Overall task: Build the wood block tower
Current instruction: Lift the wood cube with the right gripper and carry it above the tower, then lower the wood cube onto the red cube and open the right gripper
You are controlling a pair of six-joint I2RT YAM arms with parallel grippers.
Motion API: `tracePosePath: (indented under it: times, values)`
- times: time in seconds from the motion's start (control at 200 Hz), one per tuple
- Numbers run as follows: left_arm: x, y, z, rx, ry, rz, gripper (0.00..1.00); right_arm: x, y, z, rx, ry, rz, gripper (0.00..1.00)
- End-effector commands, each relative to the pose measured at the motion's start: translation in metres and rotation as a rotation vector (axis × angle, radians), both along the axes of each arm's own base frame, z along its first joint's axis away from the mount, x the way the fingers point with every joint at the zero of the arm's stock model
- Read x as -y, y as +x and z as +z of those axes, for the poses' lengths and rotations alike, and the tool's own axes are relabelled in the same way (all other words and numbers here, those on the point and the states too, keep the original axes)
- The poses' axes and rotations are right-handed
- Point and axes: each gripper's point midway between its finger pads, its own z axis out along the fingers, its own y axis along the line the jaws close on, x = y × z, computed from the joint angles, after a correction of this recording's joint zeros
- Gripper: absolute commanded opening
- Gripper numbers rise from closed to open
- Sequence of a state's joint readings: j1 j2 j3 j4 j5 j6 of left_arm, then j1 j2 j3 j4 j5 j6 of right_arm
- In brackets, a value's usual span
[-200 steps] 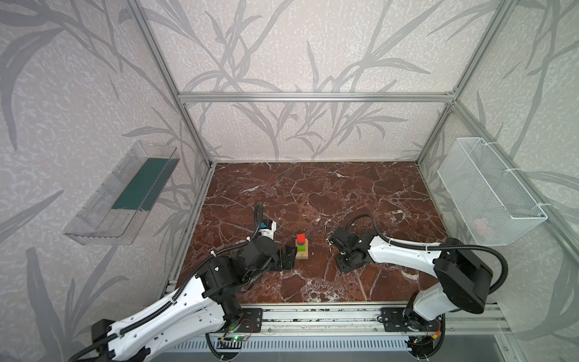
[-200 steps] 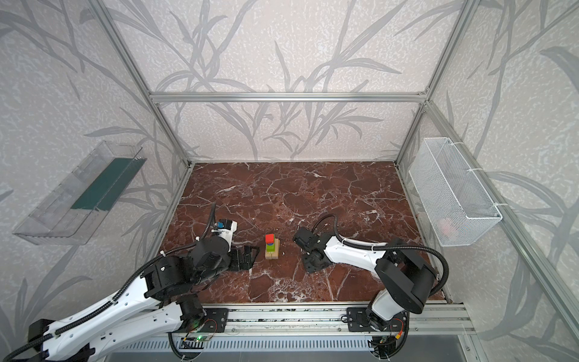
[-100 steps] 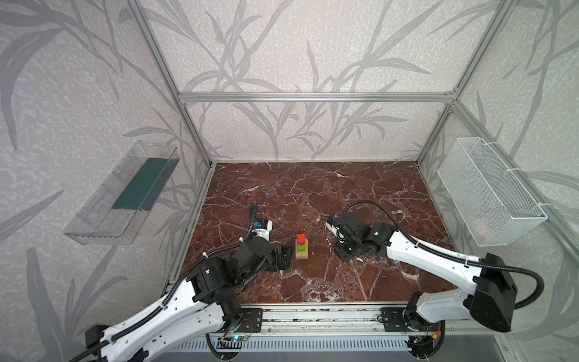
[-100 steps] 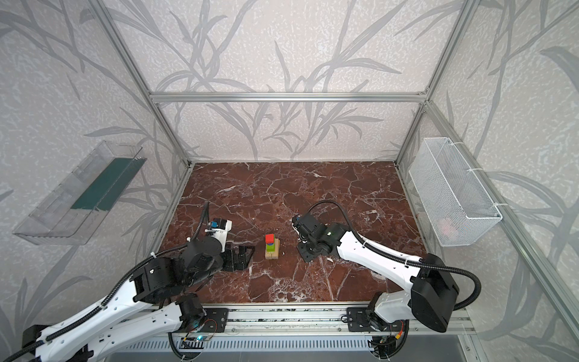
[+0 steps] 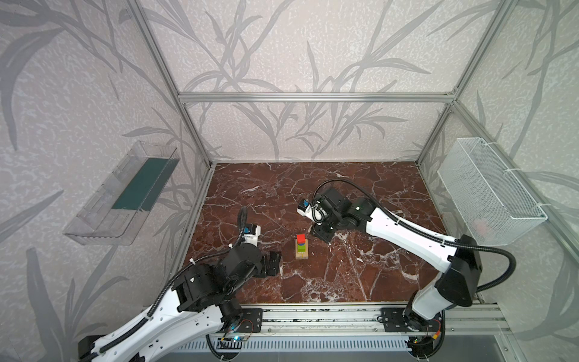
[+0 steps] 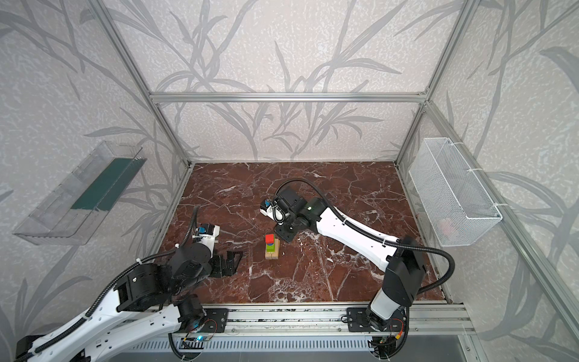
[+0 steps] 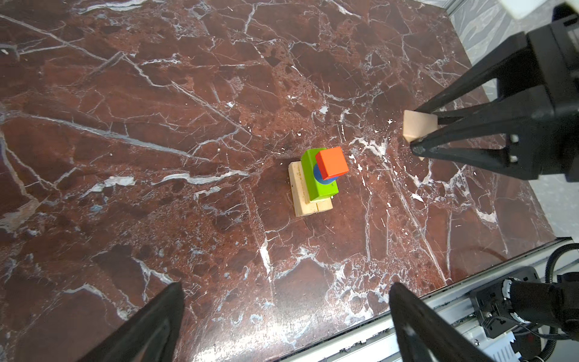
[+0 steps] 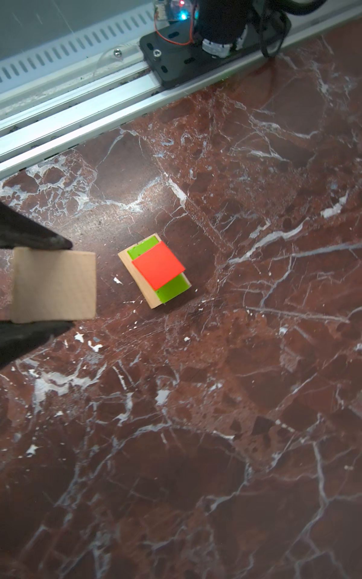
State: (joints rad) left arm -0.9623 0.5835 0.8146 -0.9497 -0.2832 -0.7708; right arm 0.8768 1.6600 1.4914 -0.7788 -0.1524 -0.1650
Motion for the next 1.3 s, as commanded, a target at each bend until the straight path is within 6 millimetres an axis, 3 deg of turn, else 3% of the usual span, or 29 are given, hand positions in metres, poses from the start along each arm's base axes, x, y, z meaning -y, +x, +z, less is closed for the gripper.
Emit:
tracePosePath:
  times: [0.0,0.04,0.61,1.295]
  values:
    - [-0.014,-0.004,0.004,0.000,0.019,0.035,0.99,-0.005,-0.013,0.007,-0.015,-0.023,0.179,0.17]
    - [-0.014,-0.005,0.004,-0.003,0.019,0.032,1.00,-0.008,-0.013,-0.004,-0.035,-0.053,0.218,0.17]
    - [-0.022,-0.009,-0.001,-0.022,0.045,0.043,0.99,-0.032,-0.011,-0.031,0.042,-0.195,0.608,0.18]
    - [-0.024,-0.010,0.000,-0.020,0.041,0.046,0.99,-0.038,0.001,-0.052,0.064,-0.329,0.661,0.20]
